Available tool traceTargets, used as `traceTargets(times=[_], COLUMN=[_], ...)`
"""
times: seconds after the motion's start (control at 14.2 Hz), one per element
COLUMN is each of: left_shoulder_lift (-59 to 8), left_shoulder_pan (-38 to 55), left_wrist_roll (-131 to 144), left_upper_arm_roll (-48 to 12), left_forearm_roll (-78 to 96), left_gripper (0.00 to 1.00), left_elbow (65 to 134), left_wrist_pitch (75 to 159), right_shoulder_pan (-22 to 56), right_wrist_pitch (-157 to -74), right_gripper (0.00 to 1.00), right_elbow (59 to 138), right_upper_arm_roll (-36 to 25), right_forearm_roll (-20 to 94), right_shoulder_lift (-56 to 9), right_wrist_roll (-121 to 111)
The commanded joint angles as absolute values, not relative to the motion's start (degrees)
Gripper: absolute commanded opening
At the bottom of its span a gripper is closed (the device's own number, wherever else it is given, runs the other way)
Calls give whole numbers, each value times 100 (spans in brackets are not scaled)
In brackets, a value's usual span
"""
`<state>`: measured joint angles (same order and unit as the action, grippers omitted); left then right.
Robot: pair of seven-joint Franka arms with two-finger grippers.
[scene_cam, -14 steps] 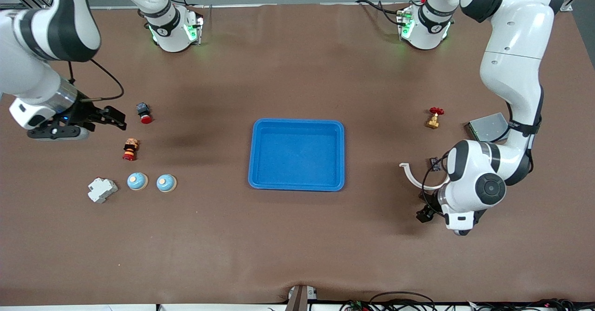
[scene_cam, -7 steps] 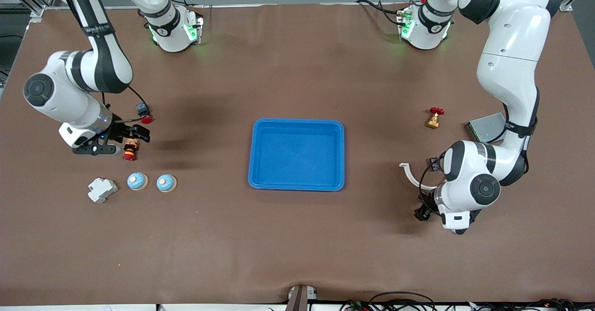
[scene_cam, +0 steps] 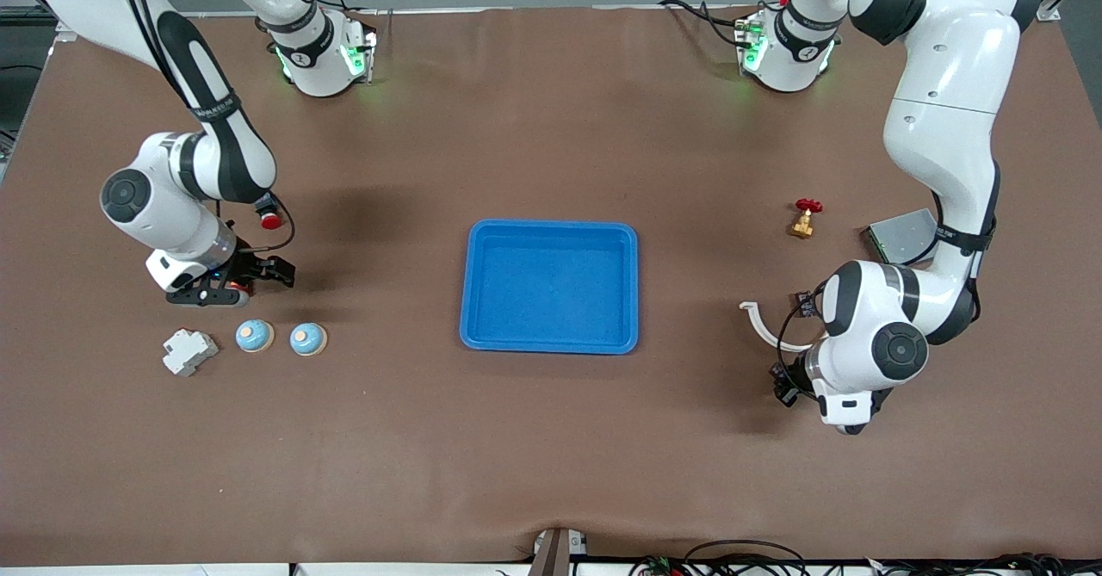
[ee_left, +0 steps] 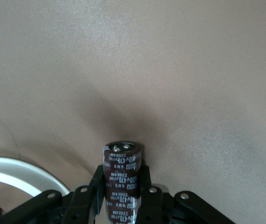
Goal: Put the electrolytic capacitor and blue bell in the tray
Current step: 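Lift the capacitor with the left gripper while the right gripper lowers onto a bell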
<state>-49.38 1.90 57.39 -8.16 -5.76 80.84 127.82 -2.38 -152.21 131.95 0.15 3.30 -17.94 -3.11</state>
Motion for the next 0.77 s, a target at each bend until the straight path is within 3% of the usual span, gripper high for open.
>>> traceTargets(times=[0.0, 0.28, 0.7], left_shoulder_lift=[-4791, -4317, -3867], left_shoulder_pan=[246, 255, 640], left_wrist_roll=[5880, 5941, 7713], left_upper_arm_roll=[-791, -975, -1818], left_forearm_roll=[-721, -607, -650], left_gripper=[0, 0, 0], left_elbow=[7989, 7954, 7963], left_wrist_pitch=[12552, 11665, 10943], right_shoulder_pan=[-325, -395, -562], right_wrist_pitch=[-15844, -16093, -16040], right_gripper=[100, 100, 100], right_elbow=[13192, 12903, 12191], right_upper_arm_roll=[79, 79, 88], right_forearm_roll=[396, 396, 396], right_shoulder_lift=[-2222, -2557, -2970], right_wrist_roll=[-299, -360, -650])
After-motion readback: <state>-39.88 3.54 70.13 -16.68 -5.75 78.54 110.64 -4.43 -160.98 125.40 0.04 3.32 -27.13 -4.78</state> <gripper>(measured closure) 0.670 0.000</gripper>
